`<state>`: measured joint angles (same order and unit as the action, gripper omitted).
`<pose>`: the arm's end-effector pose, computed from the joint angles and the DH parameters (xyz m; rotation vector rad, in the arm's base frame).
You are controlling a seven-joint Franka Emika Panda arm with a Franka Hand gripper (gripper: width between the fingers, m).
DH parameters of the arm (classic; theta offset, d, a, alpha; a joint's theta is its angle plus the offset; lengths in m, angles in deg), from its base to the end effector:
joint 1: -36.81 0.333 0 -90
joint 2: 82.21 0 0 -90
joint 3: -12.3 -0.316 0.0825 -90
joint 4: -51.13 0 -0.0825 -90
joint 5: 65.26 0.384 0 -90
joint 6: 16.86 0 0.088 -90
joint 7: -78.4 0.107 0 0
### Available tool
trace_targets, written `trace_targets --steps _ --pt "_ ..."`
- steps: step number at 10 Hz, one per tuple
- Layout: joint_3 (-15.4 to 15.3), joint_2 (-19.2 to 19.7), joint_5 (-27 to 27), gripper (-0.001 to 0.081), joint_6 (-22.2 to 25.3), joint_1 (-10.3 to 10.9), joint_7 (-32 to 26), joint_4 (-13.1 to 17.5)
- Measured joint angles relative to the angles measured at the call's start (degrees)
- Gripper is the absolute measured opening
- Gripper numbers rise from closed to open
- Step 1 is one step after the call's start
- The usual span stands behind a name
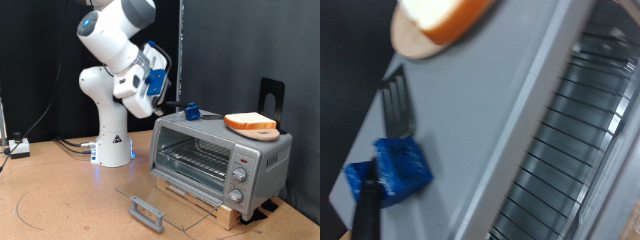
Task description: Make a piece of toast with the oven
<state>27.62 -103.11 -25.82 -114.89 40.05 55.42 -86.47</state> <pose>0.4063 -0.0301 0.4486 -2.3227 0.0008 0.1235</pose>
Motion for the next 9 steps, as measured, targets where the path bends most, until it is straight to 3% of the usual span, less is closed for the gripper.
trace_targets --steps 3,5,6,9 --pt "-2.68 -4.42 0.14 0.0809 0.82 2.18 -5.93 -0.67" --pt "-4.11 -6.34 -0.05 0.0809 4.57 2.56 -2.03 -0.70" --pt "-4.09 -6.31 -0.04 0.0809 4.19 2.53 -2.43 -0.79" --pt "-6.98 -8.35 -0.09 0.0809 0.73 4.78 -13.78 -1.09"
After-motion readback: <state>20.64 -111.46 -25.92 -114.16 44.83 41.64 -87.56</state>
